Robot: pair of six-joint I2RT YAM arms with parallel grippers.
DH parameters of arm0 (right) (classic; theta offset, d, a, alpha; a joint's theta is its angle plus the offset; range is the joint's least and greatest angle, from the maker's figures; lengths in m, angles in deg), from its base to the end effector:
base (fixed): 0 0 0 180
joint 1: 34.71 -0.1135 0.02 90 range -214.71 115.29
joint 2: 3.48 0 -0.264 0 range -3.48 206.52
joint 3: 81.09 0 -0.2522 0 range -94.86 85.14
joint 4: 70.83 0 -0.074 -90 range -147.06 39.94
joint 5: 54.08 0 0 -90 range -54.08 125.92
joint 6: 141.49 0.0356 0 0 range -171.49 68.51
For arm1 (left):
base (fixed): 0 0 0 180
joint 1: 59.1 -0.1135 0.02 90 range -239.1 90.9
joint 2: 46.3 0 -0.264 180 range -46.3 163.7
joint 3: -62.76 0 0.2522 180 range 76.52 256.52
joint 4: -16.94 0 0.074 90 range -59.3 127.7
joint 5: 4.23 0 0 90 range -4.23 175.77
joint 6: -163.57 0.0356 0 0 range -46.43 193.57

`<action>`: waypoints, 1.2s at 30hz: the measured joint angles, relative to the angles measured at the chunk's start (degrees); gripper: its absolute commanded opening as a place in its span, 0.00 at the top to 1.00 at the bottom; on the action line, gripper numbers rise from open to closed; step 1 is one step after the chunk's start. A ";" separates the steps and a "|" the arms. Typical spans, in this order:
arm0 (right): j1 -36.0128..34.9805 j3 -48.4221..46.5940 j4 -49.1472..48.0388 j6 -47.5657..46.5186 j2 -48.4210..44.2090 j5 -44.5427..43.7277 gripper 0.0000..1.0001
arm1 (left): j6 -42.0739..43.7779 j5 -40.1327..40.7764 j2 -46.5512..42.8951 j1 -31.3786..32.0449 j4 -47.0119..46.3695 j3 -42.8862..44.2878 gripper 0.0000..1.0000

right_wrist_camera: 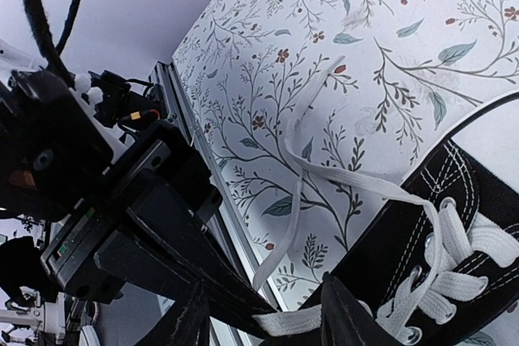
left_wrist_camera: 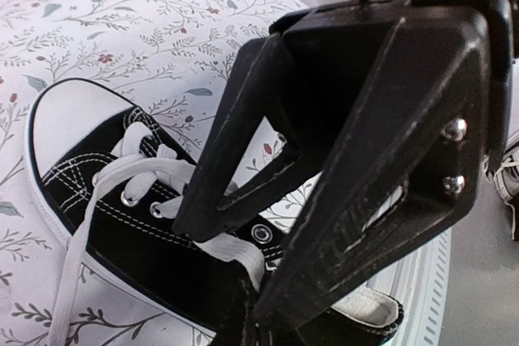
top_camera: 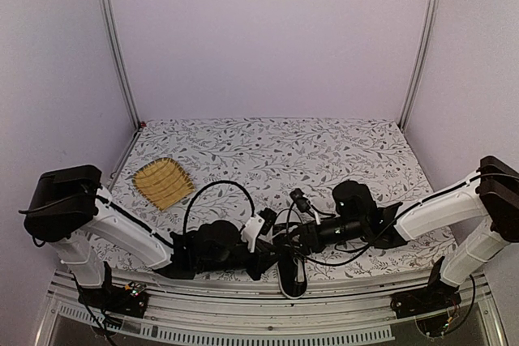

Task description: Tie the shoes

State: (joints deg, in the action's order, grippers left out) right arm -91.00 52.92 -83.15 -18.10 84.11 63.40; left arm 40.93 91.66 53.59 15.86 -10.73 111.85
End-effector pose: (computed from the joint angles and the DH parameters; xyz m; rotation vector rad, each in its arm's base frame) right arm 0.1471 0.2500 0.1582 -0.7925 2.2254 1.3713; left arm 0.0880 -0.3133 0.1352 0.7076 2.0303 -1.0796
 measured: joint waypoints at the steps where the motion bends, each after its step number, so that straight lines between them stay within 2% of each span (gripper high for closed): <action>1: -0.02 0.17 -0.02 0.02 -0.04 -0.22 0.53 | 0.00 0.28 0.00 0.09 -0.39 -0.24 1.00; 5: -0.02 0.81 -0.20 0.09 -0.07 -0.66 0.54 | 0.00 1.40 -0.17 0.20 -1.20 -1.01 1.00; 14: -0.02 2.27 -2.43 0.52 -0.11 -0.20 0.74 | 0.00 2.95 -0.90 0.44 -1.51 -1.57 1.00; 18: -0.04 2.38 -3.76 0.66 -0.11 0.66 0.80 | 0.00 3.13 -0.90 0.44 -1.84 -1.57 1.00; 21: -0.07 2.40 -4.61 0.68 -0.11 1.62 0.95 | 0.00 3.23 -0.90 0.46 -2.01 -1.57 1.00; 22: -0.07 2.40 -4.90 0.68 -0.11 1.79 0.97 | 0.00 3.37 -0.90 0.46 -2.03 -1.57 1.00; 27: -0.02 2.49 -5.75 0.98 -0.11 1.70 0.98 | 0.02 3.37 -0.90 0.68 -2.40 -1.57 1.00; 29: -0.02 2.80 -5.90 1.05 -0.33 1.38 0.98 | 0.00 3.37 -0.90 0.68 -2.43 -1.57 0.91; 32: -0.07 3.96 -5.44 1.09 -2.29 -1.09 0.98 | -0.07 3.65 -0.90 0.70 -2.36 -1.57 0.65; 33: -0.09 4.35 -5.11 1.11 -3.28 -2.05 0.98 | -0.31 3.74 -0.94 0.72 -2.21 -1.57 0.60; 36: -0.07 5.35 -4.63 1.20 -6.27 -4.94 0.98 | -0.11 4.11 -1.86 0.83 -0.94 -1.81 0.51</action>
State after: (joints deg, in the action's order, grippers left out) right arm -91.07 58.27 -87.78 -16.90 77.84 58.46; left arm 40.82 95.77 51.73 16.69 -11.67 110.04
